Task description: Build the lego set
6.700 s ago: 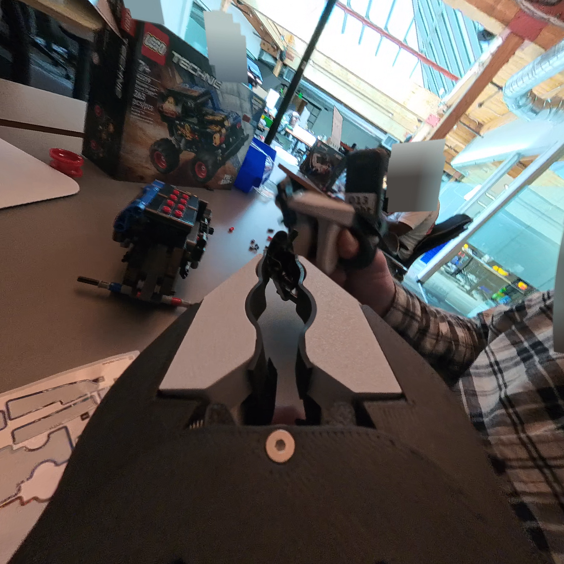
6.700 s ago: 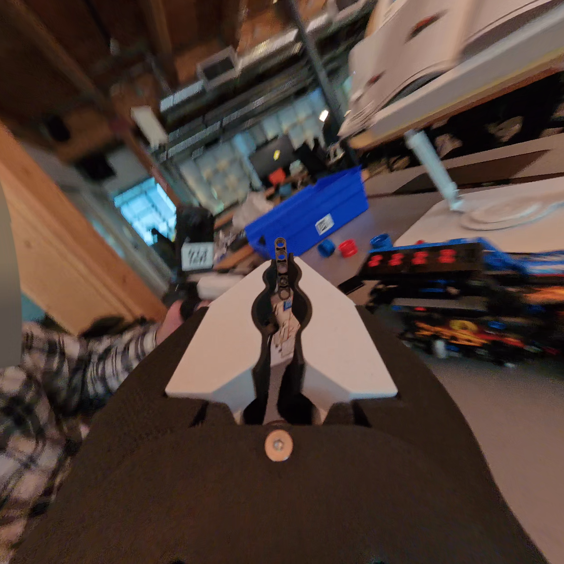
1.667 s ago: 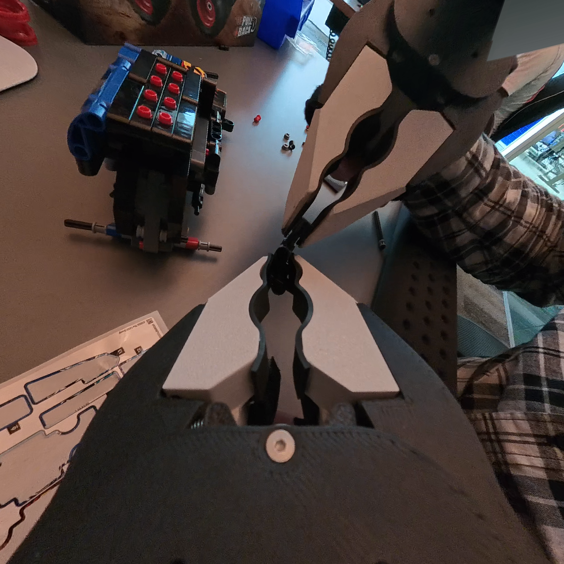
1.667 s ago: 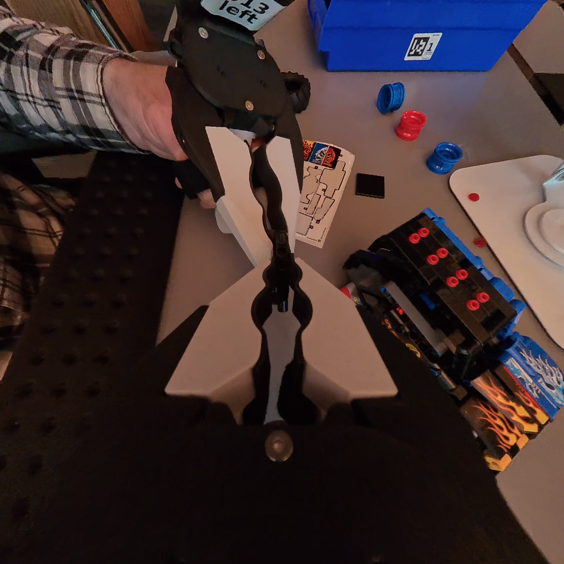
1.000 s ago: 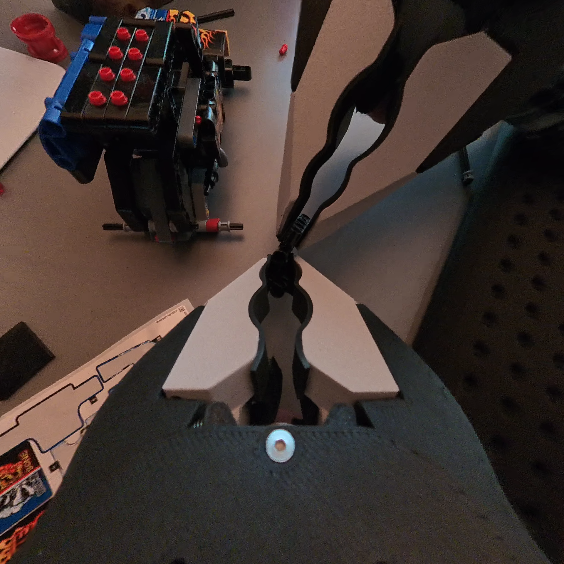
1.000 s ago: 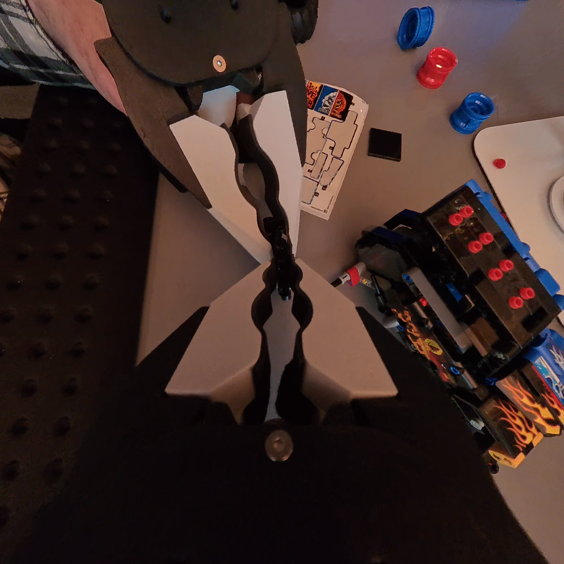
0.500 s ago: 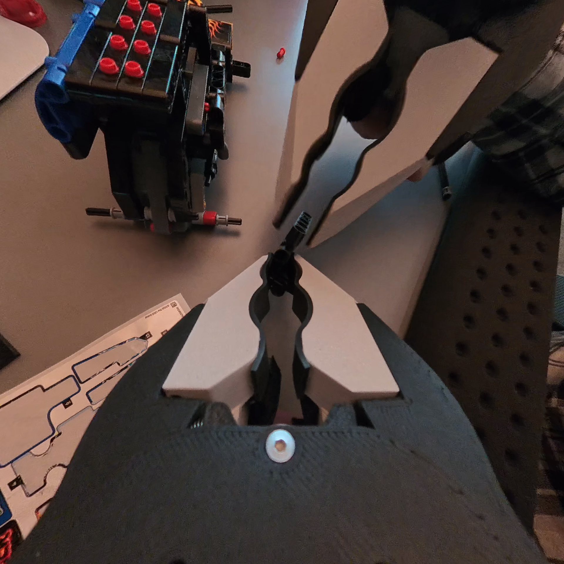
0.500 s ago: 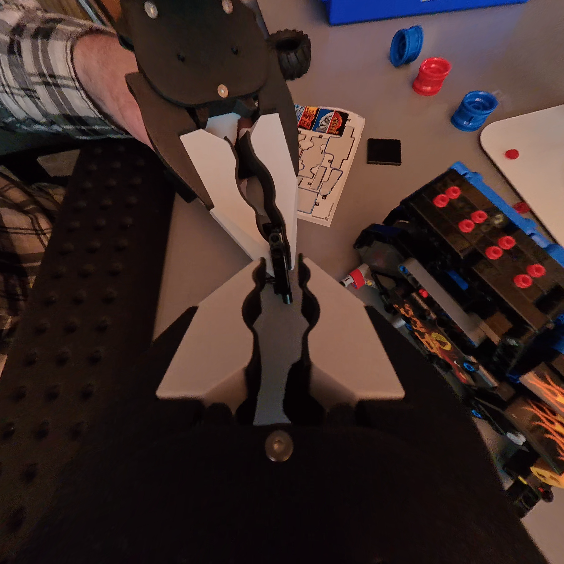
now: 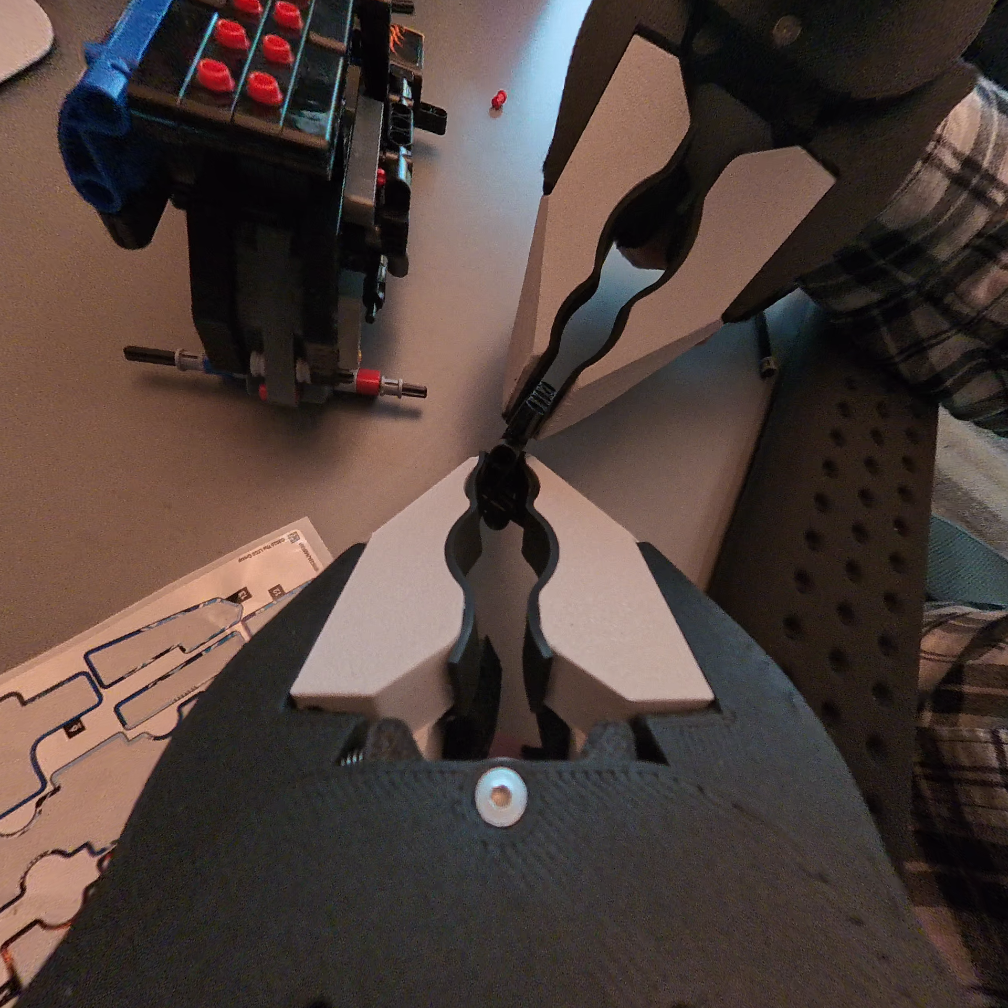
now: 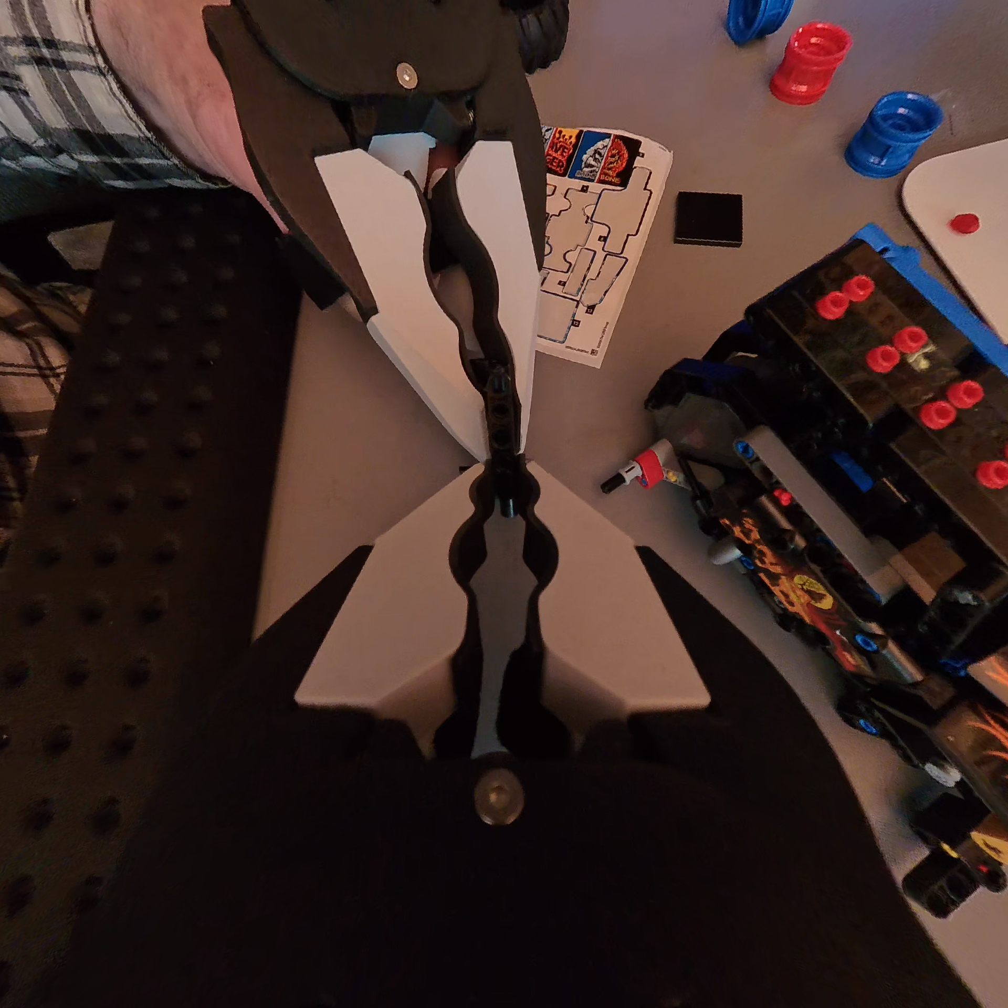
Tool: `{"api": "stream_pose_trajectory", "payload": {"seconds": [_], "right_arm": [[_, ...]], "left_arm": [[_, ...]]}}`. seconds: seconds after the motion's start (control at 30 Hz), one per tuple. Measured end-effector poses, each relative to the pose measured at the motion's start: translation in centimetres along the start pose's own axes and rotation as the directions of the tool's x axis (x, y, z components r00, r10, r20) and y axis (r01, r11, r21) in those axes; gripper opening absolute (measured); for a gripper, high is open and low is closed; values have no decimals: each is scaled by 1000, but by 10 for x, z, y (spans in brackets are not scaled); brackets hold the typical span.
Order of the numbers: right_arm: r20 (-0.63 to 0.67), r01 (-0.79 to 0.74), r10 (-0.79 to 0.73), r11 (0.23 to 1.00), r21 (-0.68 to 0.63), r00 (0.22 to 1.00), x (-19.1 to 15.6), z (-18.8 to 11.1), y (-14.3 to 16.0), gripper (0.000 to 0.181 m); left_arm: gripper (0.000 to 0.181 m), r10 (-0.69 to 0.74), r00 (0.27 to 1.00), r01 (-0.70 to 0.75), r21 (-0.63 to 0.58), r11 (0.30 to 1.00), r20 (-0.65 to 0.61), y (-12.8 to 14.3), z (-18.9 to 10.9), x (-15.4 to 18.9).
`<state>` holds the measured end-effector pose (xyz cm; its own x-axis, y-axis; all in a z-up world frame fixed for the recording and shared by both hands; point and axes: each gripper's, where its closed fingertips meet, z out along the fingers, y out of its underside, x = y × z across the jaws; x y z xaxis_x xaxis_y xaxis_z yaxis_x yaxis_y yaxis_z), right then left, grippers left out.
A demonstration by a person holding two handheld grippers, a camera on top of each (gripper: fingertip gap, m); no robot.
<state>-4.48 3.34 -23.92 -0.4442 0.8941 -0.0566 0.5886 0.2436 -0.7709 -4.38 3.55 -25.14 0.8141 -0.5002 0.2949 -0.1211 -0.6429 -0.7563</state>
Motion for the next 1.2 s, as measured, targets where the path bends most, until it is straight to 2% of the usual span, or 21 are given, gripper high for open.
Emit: {"api": "stream_pose_trajectory", "payload": {"seconds": [0.27, 0.4, 0.67, 0.8, 0.9, 0.93, 0.97, 1.2], "right_arm": [[38, -56, 56, 998, 6, 998, -1, 1, -1, 4], [-13, 38, -39, 998, -44, 999, 0, 3, 0, 3], [-50, 83, -88, 993, -85, 995, 1, 5, 1, 4], [-14, 22, -23, 999, -36, 1000, 1, 4, 0, 5], [-44, 41, -42, 999, -26, 998, 2, -1, -5, 16], [-55, 55, -56, 998, -18, 997, 2, -4, -7, 16], [-59, 73, -73, 997, -5, 996, 2, -6, -9, 6], [-33, 90, -90, 996, 0, 995, -1, -2, -9, 4]], "left_arm": [[8, -35, 999, 35, -2, 999, -20, 1, 0, 0], [8, -39, 999, 38, -6, 999, -15, 1, 0, -1], [7, -12, 1000, 12, -9, 1000, 5, 2, 1, -2], [8, 4, 1000, -4, -3, 1000, 10, 0, 1, -1], [8, 13, 1000, -13, -3, 1000, 16, 0, 2, -1], [8, 8, 1000, -8, -4, 1000, 13, 0, 2, -1], [8, 1, 1000, -1, -2, 1000, 10, 1, 2, -2], [7, 41, 999, -41, -14, 999, 23, 1, 3, -1]]}}
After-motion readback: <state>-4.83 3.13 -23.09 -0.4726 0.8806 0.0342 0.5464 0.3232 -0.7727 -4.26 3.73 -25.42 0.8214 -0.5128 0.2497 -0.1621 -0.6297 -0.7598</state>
